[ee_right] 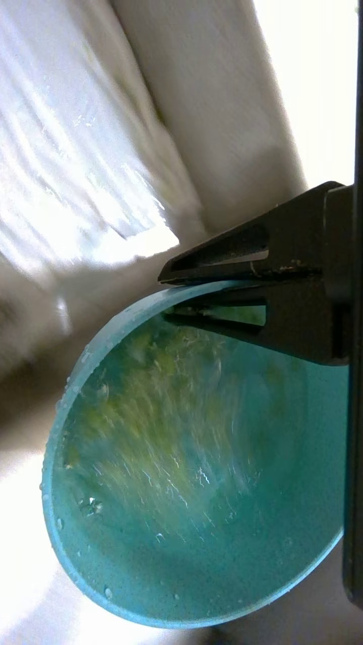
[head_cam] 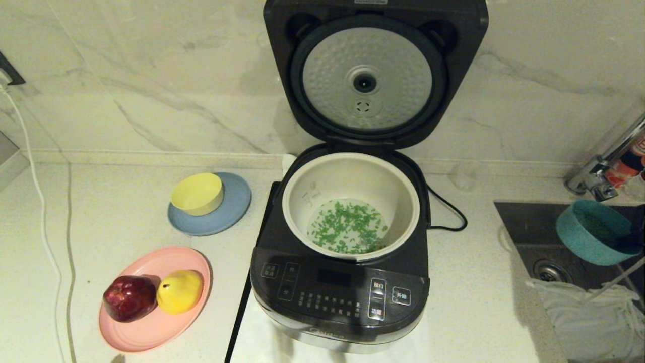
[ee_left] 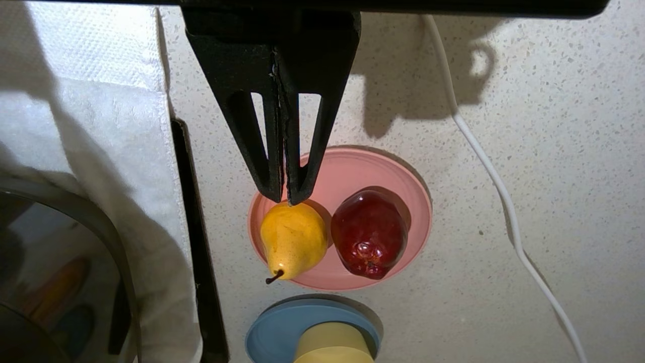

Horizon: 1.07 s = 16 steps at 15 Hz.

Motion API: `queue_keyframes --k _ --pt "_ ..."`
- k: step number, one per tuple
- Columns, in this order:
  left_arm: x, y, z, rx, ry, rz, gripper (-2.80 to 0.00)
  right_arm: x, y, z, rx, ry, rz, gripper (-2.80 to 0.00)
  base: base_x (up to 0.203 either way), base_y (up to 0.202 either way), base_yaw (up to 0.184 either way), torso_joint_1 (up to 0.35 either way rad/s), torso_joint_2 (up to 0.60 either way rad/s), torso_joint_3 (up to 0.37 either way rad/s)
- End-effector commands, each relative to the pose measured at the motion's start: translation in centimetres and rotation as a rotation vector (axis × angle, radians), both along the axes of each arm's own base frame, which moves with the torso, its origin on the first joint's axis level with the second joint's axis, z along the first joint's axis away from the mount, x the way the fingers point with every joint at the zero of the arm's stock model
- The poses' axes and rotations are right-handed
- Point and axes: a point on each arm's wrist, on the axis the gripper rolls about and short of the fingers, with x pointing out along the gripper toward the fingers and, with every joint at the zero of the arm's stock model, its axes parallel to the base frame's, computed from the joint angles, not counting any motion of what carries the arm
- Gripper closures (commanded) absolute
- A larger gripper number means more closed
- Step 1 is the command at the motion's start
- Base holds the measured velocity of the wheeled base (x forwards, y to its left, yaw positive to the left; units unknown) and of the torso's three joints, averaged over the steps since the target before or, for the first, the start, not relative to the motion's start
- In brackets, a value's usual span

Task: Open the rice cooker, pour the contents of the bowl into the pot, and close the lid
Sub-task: Pour the water from the bowl into the rice cooker

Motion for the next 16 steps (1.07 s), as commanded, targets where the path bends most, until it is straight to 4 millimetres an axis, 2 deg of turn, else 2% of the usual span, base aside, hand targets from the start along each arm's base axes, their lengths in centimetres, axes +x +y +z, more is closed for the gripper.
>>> queue_keyframes --k 1,3,6,9,12,16 --pt "0.1 0.0 -0.3 0.001 0.008 0.0 0.0 -2.8 6.3 4.1 -0.048 -0.031 0.149 0.0 0.0 0.0 0.0 0.0 0.0 0.0" --pt "0.1 0.0 -0.3 0.001 0.008 0.0 0.0 -3.7 9.8 6.5 -0.051 -0.027 0.23 0.0 0.0 0.0 0.0 0.0 0.0 0.0" --pt "0.1 0.0 -0.3 -0.001 0.008 0.0 0.0 -4.4 12.9 9.5 -0.051 -0.031 0.33 0.0 0.0 0.0 0.0 0.0 0.0 0.0" --pt "0.1 0.0 -0.3 0.0 0.008 0.0 0.0 -4.2 15.8 10.4 -0.044 -0.027 0.413 0.0 0.0 0.0 0.0 0.0 0.0 0.0" --pt "0.1 0.0 -0.3 0.001 0.008 0.0 0.0 -2.3 19.1 10.5 -0.113 -0.03 0.452 0.0 0.0 0.0 0.0 0.0 0.0 0.0" --pt "0.1 0.0 -0.3 0.001 0.008 0.0 0.0 -0.8 23.4 11.9 -0.193 -0.081 0.505 0.0 0.0 0.0 0.0 0.0 0.0 0.0"
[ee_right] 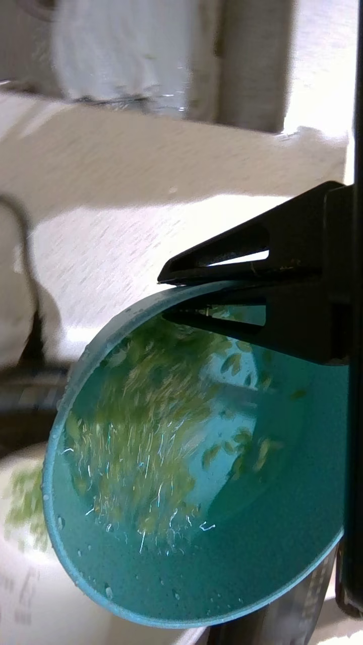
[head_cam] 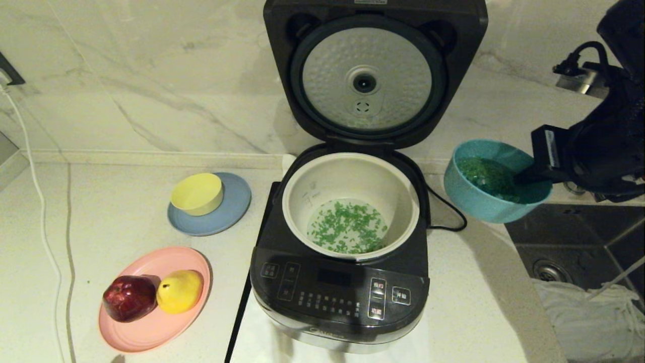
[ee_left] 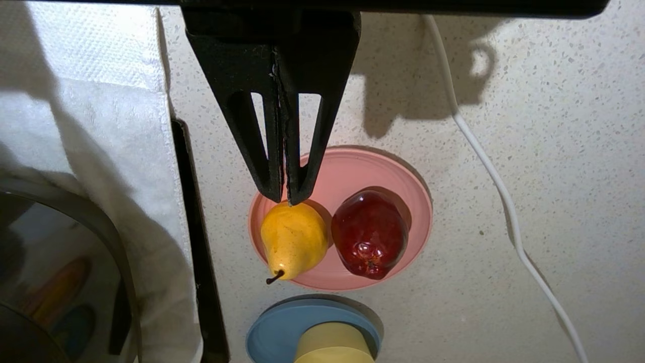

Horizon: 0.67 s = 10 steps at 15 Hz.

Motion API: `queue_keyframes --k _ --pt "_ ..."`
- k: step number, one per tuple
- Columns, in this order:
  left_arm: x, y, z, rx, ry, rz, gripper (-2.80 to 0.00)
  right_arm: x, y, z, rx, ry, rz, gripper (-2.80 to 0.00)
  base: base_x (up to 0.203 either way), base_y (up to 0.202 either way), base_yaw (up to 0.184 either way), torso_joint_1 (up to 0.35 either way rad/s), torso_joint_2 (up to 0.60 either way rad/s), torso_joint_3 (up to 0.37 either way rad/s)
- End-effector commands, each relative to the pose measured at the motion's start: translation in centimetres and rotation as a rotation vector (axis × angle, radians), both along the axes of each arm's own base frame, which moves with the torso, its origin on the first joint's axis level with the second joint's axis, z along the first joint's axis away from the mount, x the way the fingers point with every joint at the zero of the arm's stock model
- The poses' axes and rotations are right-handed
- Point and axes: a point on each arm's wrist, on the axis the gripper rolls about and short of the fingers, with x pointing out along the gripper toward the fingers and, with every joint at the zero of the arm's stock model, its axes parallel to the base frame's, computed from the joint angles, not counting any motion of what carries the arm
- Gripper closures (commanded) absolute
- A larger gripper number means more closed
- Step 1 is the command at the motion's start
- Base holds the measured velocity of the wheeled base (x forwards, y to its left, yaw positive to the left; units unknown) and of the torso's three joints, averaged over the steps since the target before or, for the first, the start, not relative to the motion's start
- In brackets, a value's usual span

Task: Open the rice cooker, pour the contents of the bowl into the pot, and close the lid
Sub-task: Pour the water from the bowl into the rice cooker

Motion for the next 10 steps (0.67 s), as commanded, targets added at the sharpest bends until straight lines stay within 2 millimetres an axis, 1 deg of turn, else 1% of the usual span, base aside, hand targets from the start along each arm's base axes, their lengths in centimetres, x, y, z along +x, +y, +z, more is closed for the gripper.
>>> queue_keyframes --k 1,3,4,8,10 --pt "0.1 0.0 -0.3 0.001 0.008 0.0 0.0 1.4 3.5 -0.5 -0.034 0.012 0.07 0.0 0.0 0.0 0.0 0.0 0.0 0.0" --pt "0.1 0.0 -0.3 0.001 0.008 0.0 0.0 1.3 6.1 -1.3 -0.091 -0.009 0.099 0.0 0.0 0.0 0.0 0.0 0.0 0.0" --pt "0.1 0.0 -0.3 0.001 0.008 0.0 0.0 1.2 7.0 -1.4 -0.105 -0.024 0.108 0.0 0.0 0.0 0.0 0.0 0.0 0.0" --pt "0.1 0.0 -0.3 0.001 0.008 0.0 0.0 0.4 9.1 -1.7 -0.138 -0.059 0.137 0.0 0.0 0.0 0.0 0.0 0.0 0.0" --pt "0.1 0.0 -0.3 0.001 0.008 0.0 0.0 0.0 9.8 -1.6 -0.149 -0.083 0.14 0.0 0.0 0.0 0.0 0.0 0.0 0.0"
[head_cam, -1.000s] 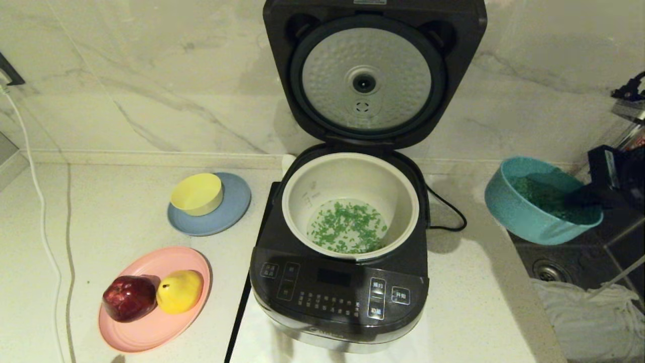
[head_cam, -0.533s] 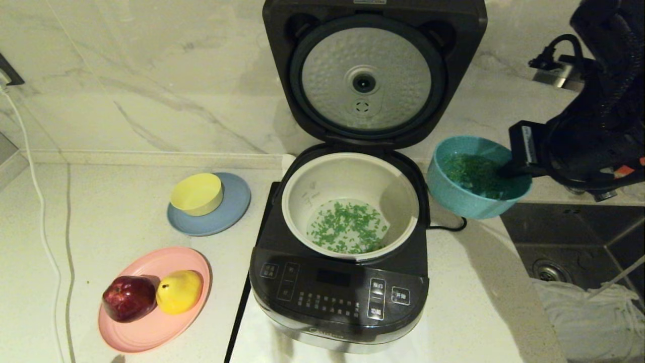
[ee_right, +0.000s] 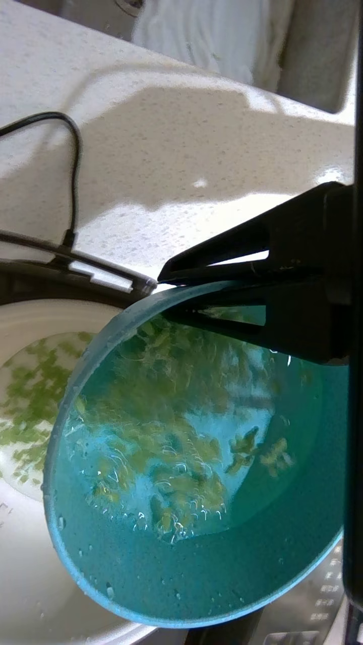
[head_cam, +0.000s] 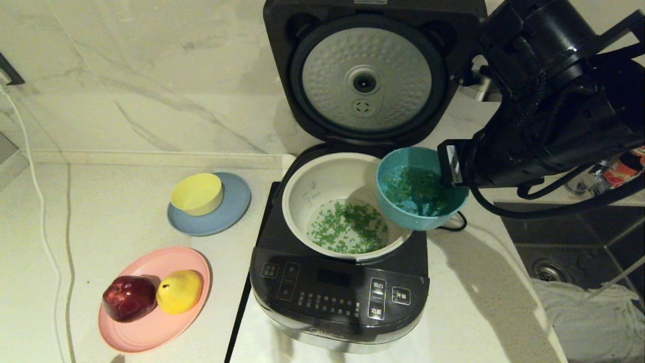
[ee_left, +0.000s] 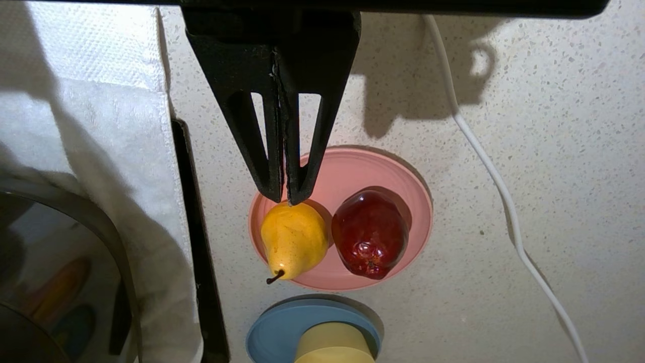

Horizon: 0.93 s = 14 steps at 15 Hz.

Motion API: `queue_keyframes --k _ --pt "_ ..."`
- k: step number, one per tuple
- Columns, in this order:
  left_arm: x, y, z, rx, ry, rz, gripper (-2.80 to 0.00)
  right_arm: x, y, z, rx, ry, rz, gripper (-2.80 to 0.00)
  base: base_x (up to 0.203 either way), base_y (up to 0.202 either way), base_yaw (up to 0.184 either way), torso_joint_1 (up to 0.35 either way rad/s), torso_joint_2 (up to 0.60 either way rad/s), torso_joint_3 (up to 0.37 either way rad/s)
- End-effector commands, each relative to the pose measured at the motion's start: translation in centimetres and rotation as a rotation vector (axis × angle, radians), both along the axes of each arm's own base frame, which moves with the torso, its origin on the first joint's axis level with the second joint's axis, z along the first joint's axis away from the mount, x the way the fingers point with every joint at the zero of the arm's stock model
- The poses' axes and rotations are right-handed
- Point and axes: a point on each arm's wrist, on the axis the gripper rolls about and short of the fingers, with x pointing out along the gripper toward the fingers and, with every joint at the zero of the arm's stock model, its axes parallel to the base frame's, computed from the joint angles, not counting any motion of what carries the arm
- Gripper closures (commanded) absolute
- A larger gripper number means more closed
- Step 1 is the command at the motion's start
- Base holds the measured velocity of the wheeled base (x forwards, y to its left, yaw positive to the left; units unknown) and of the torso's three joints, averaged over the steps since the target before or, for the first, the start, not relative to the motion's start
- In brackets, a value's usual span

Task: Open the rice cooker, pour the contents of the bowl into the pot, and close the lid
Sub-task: Pour the water from the bowl into the rice cooker

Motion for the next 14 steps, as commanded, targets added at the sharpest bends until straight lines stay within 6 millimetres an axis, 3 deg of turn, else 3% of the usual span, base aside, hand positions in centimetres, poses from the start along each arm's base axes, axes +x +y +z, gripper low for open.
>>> queue_keyframes --k 1,7,14 --pt "0.1 0.0 -0.3 0.001 0.008 0.0 0.0 -0.5 1.1 -0.4 -0.027 -0.002 0.013 0.0 0.0 0.0 0.0 0.0 0.0 0.0" --pt "0.1 0.0 -0.3 0.001 0.008 0.0 0.0 -1.0 3.2 -1.2 -0.122 -0.072 -0.032 0.0 0.0 0.0 0.0 0.0 0.0 0.0" --pt "0.1 0.0 -0.3 -0.001 0.008 0.0 0.0 0.7 5.3 -3.2 -0.264 -0.167 -0.165 0.0 0.0 0.0 0.0 0.0 0.0 0.0"
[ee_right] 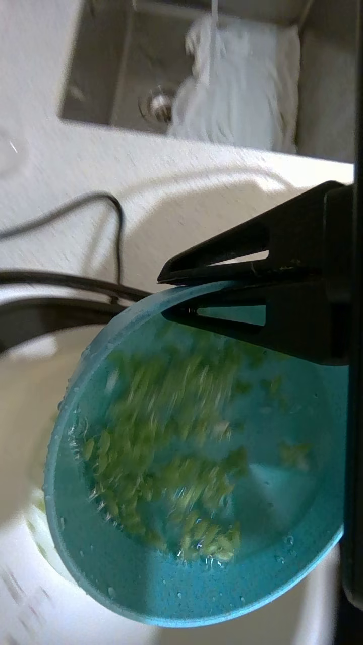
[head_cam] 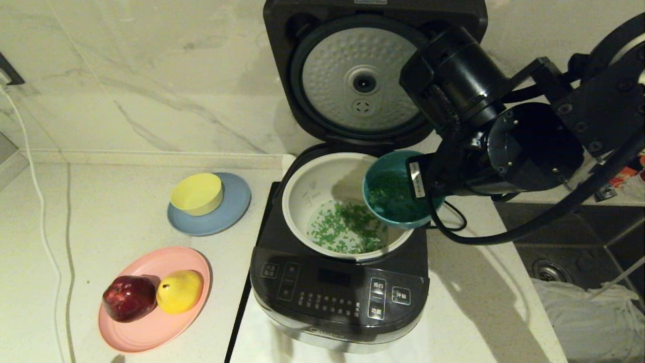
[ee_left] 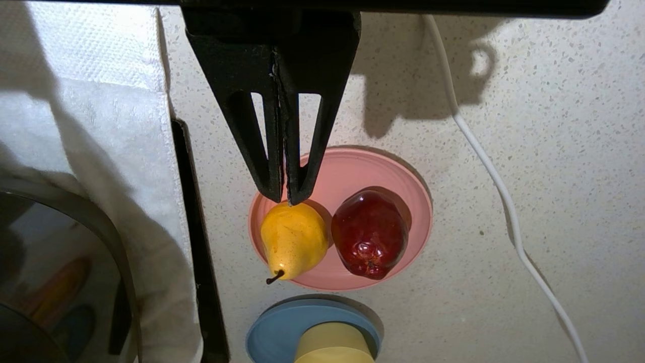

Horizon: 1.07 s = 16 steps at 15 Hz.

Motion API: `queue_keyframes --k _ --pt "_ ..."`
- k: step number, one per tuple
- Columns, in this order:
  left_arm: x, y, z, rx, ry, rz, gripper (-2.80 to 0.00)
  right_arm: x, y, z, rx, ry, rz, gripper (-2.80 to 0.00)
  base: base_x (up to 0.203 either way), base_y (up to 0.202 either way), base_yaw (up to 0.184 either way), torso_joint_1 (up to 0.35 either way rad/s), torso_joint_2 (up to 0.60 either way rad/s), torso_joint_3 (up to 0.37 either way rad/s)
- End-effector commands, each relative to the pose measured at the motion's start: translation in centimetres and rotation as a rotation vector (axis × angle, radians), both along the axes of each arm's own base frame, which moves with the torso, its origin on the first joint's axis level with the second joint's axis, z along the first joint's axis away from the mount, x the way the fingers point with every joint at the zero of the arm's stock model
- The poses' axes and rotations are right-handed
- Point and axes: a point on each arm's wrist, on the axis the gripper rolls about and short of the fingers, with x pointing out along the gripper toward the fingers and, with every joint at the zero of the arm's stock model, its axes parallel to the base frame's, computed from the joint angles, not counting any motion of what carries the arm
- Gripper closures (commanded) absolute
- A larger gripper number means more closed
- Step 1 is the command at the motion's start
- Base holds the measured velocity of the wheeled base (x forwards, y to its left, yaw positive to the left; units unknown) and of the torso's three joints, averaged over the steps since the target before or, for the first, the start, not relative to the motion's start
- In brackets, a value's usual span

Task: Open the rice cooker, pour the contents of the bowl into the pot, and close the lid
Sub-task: Pour the water from the bowl into the rice cooker

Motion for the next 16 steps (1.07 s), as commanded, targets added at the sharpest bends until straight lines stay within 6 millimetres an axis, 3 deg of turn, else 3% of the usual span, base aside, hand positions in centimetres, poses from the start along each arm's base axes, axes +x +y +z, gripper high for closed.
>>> queue_keyframes --k 1,11,16 --pt "0.1 0.0 -0.3 0.001 0.008 0.0 0.0 0.3 1.2 -1.0 -0.061 -0.025 -0.027 0.0 0.0 0.0 0.0 0.0 0.0 0.0" --pt "0.1 0.0 -0.3 0.001 0.008 0.0 0.0 0.7 3.4 0.4 -0.119 -0.229 -0.039 0.0 0.0 0.0 0.0 0.0 0.0 0.0" --pt "0.1 0.0 -0.3 0.001 0.008 0.0 0.0 0.5 5.9 0.1 -0.206 -0.306 -0.024 0.0 0.0 0.0 0.0 0.0 0.0 0.0"
